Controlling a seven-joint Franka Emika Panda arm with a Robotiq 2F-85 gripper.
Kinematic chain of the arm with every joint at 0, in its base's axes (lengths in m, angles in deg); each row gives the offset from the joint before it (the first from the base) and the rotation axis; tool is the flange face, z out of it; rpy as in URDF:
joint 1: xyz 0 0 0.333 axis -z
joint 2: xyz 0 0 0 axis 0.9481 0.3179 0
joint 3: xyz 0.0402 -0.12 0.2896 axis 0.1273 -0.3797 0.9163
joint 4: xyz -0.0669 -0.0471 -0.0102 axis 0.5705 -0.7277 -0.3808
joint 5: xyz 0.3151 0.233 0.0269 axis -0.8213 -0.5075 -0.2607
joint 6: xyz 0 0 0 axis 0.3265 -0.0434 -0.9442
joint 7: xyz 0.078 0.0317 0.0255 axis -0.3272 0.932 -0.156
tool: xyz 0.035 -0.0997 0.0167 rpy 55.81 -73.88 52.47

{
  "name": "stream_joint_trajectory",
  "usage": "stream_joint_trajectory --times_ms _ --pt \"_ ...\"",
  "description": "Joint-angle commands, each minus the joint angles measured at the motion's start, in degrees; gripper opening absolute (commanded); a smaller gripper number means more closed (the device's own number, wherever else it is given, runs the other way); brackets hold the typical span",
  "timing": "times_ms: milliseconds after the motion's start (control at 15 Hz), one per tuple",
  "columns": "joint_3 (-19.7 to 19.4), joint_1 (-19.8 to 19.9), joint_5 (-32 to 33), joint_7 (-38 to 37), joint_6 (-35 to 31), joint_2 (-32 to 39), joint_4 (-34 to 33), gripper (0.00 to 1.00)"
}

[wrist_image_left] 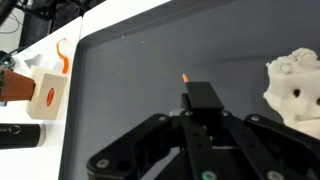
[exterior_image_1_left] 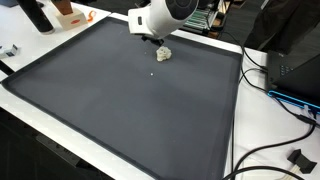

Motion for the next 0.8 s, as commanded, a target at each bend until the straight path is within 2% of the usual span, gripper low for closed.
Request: stream_joint_trajectory --times_ms 0,733 --pt "0.65 1.97 -4.78 7.02 0.13 -2.1 1.06 0.03" --pt "0.87 7.94 -17.86 26.46 -4.06 -6.77 3.98 0.03"
